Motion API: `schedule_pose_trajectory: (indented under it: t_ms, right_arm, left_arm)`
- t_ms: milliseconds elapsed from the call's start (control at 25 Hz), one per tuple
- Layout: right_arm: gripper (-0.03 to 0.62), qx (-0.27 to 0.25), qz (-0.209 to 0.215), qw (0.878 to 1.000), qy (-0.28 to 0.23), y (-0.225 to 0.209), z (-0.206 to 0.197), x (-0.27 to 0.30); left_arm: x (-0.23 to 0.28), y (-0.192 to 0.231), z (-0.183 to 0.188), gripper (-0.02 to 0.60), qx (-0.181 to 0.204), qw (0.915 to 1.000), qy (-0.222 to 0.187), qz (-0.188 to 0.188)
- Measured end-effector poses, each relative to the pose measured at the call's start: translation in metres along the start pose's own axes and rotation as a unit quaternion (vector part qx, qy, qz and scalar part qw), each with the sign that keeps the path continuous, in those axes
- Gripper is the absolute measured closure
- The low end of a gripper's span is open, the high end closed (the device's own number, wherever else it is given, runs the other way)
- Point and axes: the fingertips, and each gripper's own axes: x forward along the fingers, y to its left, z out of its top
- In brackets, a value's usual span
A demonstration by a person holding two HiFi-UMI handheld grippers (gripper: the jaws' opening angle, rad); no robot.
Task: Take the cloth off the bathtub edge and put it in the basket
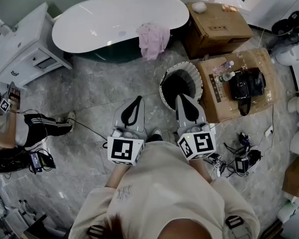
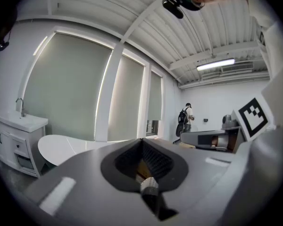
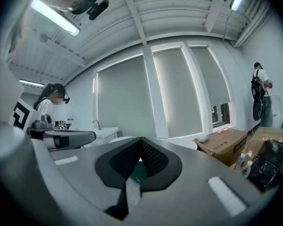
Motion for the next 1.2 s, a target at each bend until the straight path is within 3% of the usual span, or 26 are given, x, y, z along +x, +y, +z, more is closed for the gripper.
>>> schedule_pose_trajectory:
  t_ms: [560,1000,1200]
  right_arm:
    - [0.599,0.000,0.006,1.000,-0.004,-0.006,-0.010,-0.003]
    - [0.599,0.007,0.032,0.999,-0.035,-0.015,0.000,-0.023]
    - [0.599,0.014,0.030,0.999,-0.025,-0.028,-0.011,-0.037]
  left_arm:
    - [0.005,0.000,0.010,0.574,0.002,1.0000,-0.008,-0.002]
    - [0.004,-0.026,0.023,0.574,0.017,0.9995,-0.025,-0.007]
    - [0.001,-0.038,0.025,0.574,0.012,0.9994,-0.031,-0.006]
